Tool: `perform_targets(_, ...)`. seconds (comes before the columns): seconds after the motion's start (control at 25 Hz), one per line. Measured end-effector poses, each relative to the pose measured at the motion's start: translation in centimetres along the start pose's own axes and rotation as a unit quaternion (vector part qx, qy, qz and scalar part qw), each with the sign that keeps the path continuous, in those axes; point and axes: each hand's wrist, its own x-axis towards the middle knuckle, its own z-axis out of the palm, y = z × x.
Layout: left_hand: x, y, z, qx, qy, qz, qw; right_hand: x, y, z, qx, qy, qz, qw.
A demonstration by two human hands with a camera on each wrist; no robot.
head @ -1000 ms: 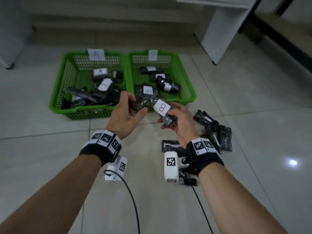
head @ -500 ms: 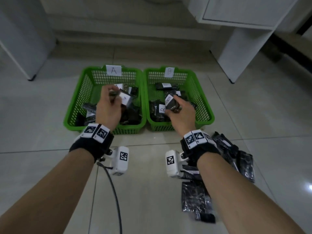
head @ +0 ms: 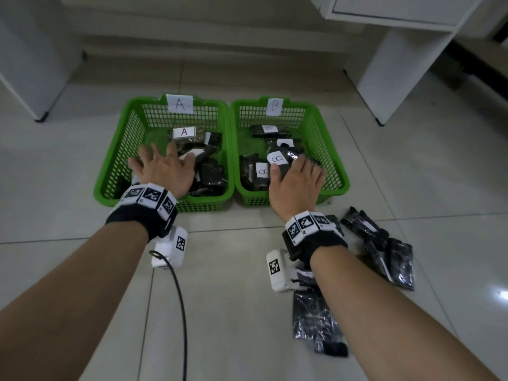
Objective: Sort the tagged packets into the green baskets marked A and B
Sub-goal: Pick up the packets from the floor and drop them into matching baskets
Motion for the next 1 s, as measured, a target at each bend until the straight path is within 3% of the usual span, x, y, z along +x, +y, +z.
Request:
perform_targets(0.12, -4.0, 3.4, -0.4, -0.091, 0.148, 0.122, 0.977, -2.5, 2.4, -1.6, 0.06, 0.054, -0.014, 0.997)
perform_targets(0.2, -8.1, 6.4, 0.3, -0.157, 0.163, 0.254, 0.94, -4.5, 4.9, -2.8, 0.07, 0.063, 0.004, 0.996)
perform_targets(0.24, -10.2, 7.8, 1.2, -0.187, 0.115, 0.312, 0.924, -5.6, 6.6, -3.4, 0.075, 0.061, 0.025, 0.995)
perform_targets(0.36, -15.2, 10.8, 5.0, -0.198, -0.134, 0.408, 0.881, -8.4, 11.8, -5.0, 0.06, 0.015, 0.12, 0.991)
perform_targets(0.44, -17.6, 12.0, 7.8, -0.111, -0.229, 0.419, 0.872, -10.3, 14.9, -5.8, 0.004, -0.026, 0.194, 0.981)
perform_targets(0.56, -18.8, 12.9, 10.2, -0.054, -0.2, 0.424, 0.882, -11.8, 17.7, -6.3, 0.02, -0.07, 0.286, 0.956)
perform_targets(0.76, -18.1, 13.5, 10.3, -0.132, -0.211, 0.381, 0.89, -11.7, 19.4, -6.2, 0.191, -0.02, 0.282, 0.94)
perform_targets(0.88, -17.7, 13.5, 10.1, -0.166, -0.205, 0.333, 0.905, -11.1, 18.6, -6.6, 0.263, 0.027, 0.238, 0.935)
perform_targets(0.96, -17.2, 13.2, 9.4, -0.185, -0.182, 0.311, 0.914, -10.2, 17.8, -6.9, 0.397, -0.014, 0.251, 0.883)
perform_targets(1.0, -17.0, 12.9, 8.9, -0.204, -0.156, 0.305, 0.917, -9.8, 17.2, -7.2, 0.475, -0.056, 0.275, 0.834)
